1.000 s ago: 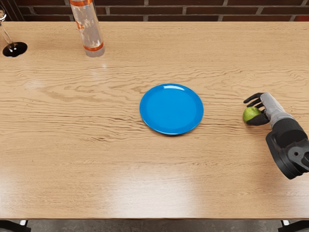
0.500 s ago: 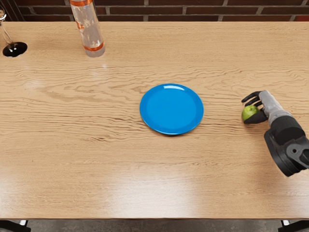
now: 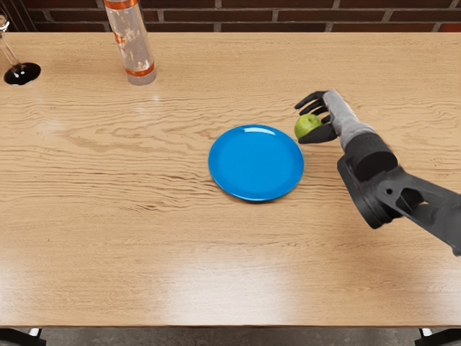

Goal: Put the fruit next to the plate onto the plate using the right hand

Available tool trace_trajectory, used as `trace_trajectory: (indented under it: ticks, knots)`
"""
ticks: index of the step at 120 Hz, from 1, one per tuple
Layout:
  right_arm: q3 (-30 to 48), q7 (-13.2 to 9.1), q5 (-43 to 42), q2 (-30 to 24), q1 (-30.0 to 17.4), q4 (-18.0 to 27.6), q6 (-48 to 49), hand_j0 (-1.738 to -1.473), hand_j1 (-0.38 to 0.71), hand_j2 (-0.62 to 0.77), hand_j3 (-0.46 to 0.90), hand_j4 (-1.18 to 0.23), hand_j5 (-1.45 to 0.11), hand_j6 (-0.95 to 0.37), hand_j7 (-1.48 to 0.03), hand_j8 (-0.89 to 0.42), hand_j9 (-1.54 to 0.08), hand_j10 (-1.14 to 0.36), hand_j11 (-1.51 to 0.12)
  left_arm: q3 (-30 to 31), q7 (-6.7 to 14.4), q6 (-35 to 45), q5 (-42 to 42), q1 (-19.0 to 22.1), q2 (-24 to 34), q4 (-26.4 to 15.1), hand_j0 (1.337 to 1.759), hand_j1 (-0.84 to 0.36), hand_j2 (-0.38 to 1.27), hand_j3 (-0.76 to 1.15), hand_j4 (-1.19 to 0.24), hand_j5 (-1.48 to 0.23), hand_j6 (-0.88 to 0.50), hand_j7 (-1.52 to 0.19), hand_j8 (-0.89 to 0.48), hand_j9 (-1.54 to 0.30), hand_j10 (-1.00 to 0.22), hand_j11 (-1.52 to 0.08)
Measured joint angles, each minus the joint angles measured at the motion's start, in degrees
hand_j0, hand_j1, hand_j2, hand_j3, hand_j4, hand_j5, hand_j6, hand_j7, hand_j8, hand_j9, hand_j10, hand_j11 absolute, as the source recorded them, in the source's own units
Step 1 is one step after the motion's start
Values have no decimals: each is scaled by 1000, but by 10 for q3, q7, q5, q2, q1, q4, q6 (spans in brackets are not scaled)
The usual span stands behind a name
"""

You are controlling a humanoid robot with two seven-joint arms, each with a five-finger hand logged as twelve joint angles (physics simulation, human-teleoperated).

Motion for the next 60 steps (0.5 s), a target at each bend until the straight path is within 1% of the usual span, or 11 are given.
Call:
trace_trajectory:
  ticks: [19,35,46,52,60]
  knots:
    - [-6,0,1,45,8,-2,9,-1658,256,220,0,-578,-786,-547,-768,-433,-763,-578,-764,0,0,0,0,0,0,0,1658,349,0,0,0,0,0,0,0,0,0,0]
    - [-18,0,1,83,8,-17,12,-1658,261,237,1,-575,-791,-551,-769,-437,-769,-582,-765,0,0,0,0,0,0,0,1658,349,0,0,0,0,0,0,0,0,0,0]
    - [-28,-1,1,99,7,-25,13,-1658,265,263,0,-575,-791,-559,-769,-440,-774,-582,-764,0,0,0,0,0,0,0,1658,349,0,0,0,0,0,0,0,0,0,0]
    - [-33,-1,2,106,6,-28,13,-1658,273,302,0,-573,-785,-561,-765,-444,-767,-581,-754,0,0,0,0,0,0,0,1658,349,0,0,0,0,0,0,0,0,0,0]
    - [-34,0,-1,107,7,-25,11,-1658,122,215,0,-433,-591,-424,-577,-340,-578,-439,-569,0,0,0,0,0,0,0,1658,349,0,0,0,0,0,0,0,0,0,0]
